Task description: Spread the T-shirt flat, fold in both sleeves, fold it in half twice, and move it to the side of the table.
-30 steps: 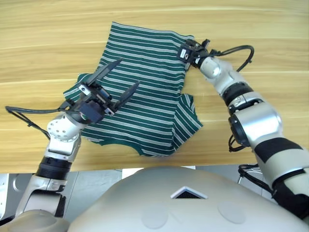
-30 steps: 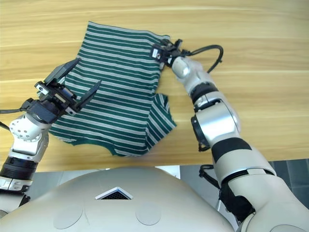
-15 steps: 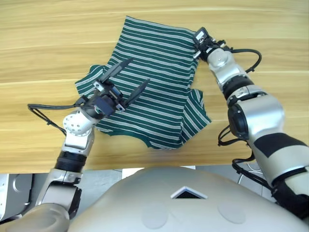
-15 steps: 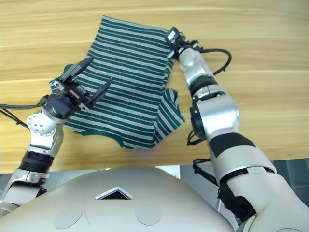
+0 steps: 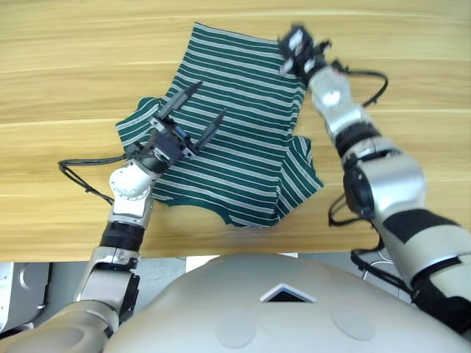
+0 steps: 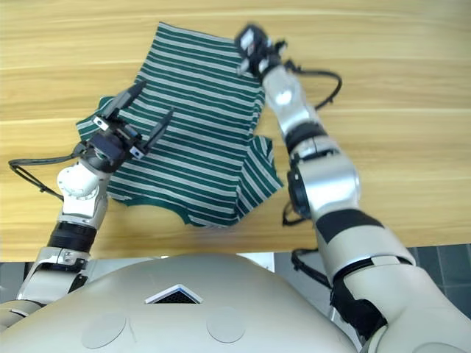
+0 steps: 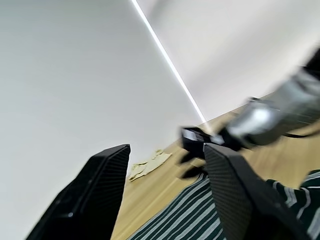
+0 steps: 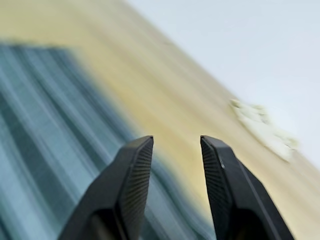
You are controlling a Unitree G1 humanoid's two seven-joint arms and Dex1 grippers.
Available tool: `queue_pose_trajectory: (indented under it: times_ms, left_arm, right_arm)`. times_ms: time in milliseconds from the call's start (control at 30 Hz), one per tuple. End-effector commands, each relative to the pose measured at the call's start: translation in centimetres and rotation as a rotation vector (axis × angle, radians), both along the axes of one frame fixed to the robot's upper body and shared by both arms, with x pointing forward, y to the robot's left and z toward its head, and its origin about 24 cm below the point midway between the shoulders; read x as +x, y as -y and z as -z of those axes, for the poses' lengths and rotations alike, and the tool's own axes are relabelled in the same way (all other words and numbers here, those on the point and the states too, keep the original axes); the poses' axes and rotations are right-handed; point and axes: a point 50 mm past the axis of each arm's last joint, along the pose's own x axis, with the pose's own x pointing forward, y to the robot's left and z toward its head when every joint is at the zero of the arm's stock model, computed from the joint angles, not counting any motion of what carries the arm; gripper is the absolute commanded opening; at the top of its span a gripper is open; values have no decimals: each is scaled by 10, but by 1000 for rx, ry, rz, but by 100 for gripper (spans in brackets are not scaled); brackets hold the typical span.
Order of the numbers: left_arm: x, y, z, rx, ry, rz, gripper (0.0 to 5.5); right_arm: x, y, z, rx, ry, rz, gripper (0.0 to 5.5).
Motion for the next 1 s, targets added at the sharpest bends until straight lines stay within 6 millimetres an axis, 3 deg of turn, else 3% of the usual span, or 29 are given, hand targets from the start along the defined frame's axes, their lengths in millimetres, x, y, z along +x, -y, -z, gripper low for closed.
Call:
queue_pose_trajectory:
  times_ms: [33,133,200,367,467,567,667,800,900,1000]
  left_arm:
    - [34,-22,-25,-50,79,-176,274]
    - [45,-28,-31,-68,87,-222,274]
    - [47,-31,-29,-48,75,-237,274]
    - [47,-33,-16,18,32,-248,274]
    - [50,-27,-6,92,13,-235,274]
    - [67,-18,8,376,10,-219,274]
    - [90,-9,11,608,49,-167,274]
    - [123,6,3,850,77,-104,274]
    - [130,11,14,1132,-5,47,274]
    - [136,18,17,1248,-56,91,274]
  right_arm:
    - [-130,55,2,-49,74,-318,174]
    - [-160,73,-21,-68,86,-300,174]
    - [-169,79,-12,-117,13,-273,174]
    - [-133,92,-4,-231,-40,-71,174]
    - [-105,81,-2,-272,-24,-84,174]
    - [-83,71,-17,-205,61,-74,174]
    - [-65,98,-43,-90,183,160,174]
    - [-60,124,-69,101,297,350,174]
    - [-59,120,-73,142,322,345,174]
    - [-55,107,-73,172,326,313,174]
